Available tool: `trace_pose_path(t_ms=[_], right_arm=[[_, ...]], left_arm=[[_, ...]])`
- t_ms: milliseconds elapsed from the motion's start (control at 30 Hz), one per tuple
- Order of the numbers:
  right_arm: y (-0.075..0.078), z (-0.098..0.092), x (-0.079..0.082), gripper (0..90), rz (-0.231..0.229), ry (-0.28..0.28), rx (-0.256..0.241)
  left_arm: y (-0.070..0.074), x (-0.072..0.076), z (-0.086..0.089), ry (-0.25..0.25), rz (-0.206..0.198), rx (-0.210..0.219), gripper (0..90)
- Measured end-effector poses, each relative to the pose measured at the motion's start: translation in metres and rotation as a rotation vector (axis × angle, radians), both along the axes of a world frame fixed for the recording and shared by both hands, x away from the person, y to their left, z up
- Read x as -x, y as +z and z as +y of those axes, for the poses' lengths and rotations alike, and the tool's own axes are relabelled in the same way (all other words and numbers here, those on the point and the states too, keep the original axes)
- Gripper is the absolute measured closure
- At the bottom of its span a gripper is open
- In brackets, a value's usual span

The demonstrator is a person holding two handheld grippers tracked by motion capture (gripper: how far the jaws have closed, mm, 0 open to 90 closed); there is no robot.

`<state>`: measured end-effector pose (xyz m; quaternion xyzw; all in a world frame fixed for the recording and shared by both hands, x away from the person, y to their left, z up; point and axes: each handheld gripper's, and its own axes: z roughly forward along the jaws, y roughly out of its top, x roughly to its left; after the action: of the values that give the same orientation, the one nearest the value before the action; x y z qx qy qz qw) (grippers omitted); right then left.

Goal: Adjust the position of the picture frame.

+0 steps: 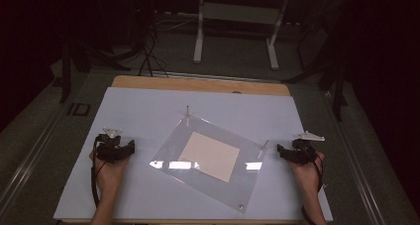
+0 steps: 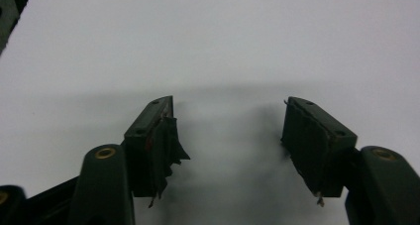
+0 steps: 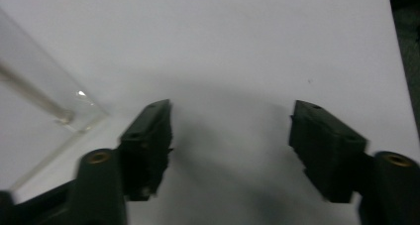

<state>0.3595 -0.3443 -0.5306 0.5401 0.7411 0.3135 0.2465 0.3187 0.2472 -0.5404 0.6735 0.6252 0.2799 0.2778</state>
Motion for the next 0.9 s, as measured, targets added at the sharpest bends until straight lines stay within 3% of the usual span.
trace_pose_path(t_ms=[200, 267, 567, 667, 833, 900], right_arm=[[0.008, 0.004, 0.005, 43.3, -0.012, 0.039, -0.023], [0.01, 0.006, 0.006, 47.4, -0.01, 0.05, -0.035], [0.021, 0.011, 0.011, 48.7, -0.051, 0.081, -0.066], [0.028, 0.014, 0.016, 50.3, -0.083, 0.137, -0.089], [0.032, 0.018, 0.02, 51.7, -0.09, 0.23, -0.156], [0.033, 0.019, 0.021, 51.8, -0.095, 0.243, -0.169]], left_arm=[[0.006, 0.002, 0.003, -0.04, -0.015, 0.037, 41.0], [0.008, 0.003, 0.002, -0.083, -0.01, 0.045, 41.0], [0.015, 0.007, -0.006, -0.167, -0.035, 0.086, 41.8], [0.019, 0.006, -0.013, -0.219, -0.035, 0.085, 45.0], [0.023, 0.006, -0.02, -0.261, -0.045, 0.072, 46.1], [0.023, 0.006, -0.021, -0.265, -0.045, 0.076, 46.0]])
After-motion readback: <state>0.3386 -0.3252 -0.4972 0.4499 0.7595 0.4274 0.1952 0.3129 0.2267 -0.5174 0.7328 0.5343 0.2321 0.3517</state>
